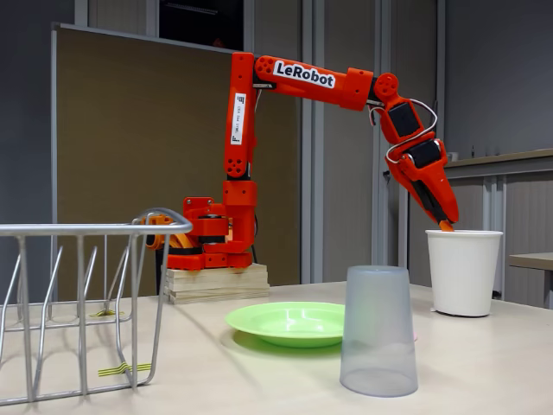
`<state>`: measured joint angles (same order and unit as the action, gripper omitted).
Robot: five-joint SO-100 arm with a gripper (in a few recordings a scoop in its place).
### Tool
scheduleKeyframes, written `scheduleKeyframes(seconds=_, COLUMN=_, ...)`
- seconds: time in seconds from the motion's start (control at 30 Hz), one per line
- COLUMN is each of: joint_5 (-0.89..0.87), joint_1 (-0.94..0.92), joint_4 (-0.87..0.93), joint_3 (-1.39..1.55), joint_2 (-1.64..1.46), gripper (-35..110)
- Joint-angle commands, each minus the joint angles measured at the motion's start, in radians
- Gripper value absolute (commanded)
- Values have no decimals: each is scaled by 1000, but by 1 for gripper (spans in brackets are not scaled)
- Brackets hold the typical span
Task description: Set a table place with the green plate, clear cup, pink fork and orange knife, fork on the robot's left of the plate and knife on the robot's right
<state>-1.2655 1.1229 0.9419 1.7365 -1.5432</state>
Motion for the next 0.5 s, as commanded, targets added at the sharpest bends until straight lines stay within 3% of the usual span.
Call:
scheduleKeyframes(seconds=0.0, joint_5=25, joint_1=-11, joint_4=-6, joint_3=0, joint_2=-11, gripper=13)
scheduleKeyframes(seconds=0.47, joint_5=63, joint_1=-32, joint_4=-8, joint_3=5, joint_2=9, gripper=9)
